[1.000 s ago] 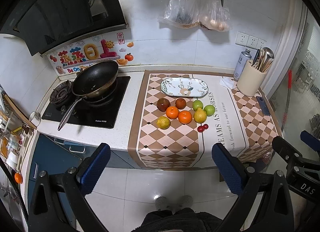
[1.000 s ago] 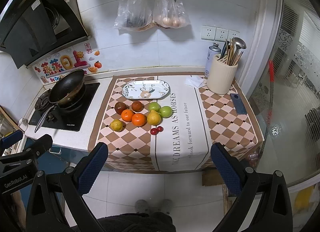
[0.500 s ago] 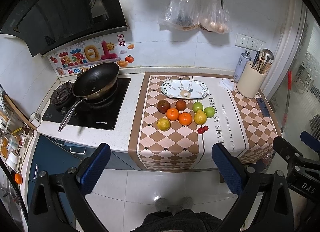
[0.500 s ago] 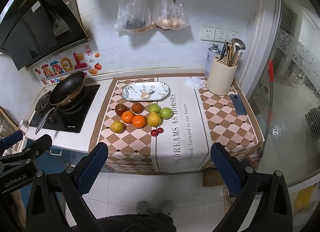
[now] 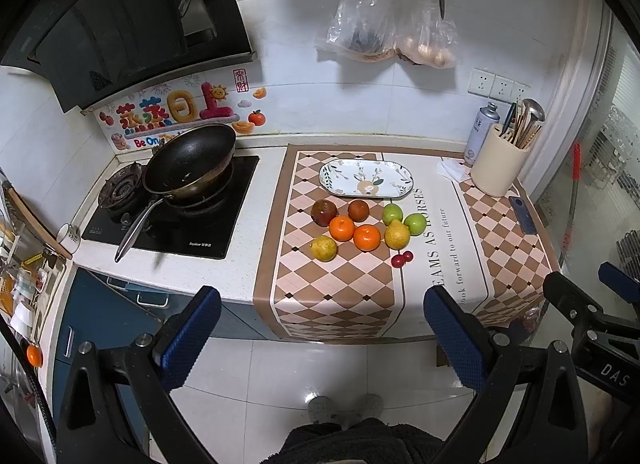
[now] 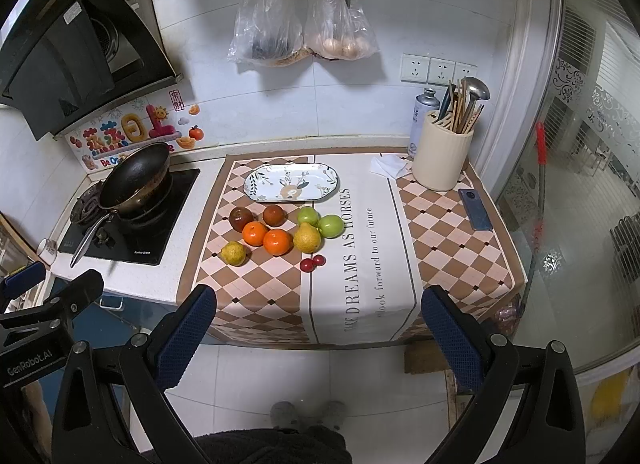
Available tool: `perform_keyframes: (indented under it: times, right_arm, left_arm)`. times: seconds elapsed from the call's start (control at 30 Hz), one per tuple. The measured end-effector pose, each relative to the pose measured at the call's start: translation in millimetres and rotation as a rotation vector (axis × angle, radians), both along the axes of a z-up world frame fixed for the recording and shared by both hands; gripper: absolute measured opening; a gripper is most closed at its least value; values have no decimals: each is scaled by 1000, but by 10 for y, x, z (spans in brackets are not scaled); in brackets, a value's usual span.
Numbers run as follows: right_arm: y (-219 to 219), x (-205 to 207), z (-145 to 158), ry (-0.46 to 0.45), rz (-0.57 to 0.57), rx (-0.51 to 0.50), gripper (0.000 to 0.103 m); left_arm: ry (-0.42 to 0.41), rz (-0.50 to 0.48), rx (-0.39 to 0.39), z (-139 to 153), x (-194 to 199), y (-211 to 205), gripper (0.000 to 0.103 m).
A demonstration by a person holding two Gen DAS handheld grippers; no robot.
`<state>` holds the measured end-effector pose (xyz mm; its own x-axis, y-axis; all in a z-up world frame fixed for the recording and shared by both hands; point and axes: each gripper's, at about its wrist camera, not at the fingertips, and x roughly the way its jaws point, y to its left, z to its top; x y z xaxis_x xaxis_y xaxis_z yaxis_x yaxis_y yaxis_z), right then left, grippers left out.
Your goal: Organize fruits
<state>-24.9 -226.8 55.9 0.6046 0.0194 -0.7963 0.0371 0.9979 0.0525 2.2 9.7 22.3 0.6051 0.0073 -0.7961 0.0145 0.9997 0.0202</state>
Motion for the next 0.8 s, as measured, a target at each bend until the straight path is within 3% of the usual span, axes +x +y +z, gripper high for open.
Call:
perform_keyframes:
  times: [0.4, 0.53, 0.67, 0.8]
  right_arm:
    - [-13, 12, -5, -4, 1, 6, 103]
    - [-82, 125, -77, -17, -10, 51, 103]
    - [-196, 519, -389, -5, -11, 98, 103]
    - [-223, 1093, -898, 62, -9, 129, 103]
  left_arm:
    - [-1, 1, -2, -20, -22, 0, 103]
    - [-52, 30, 6, -66, 28, -64, 103]
    - [-105, 93, 98, -313, 405, -83, 103]
    - [-16, 152, 123, -791, 1007, 38, 103]
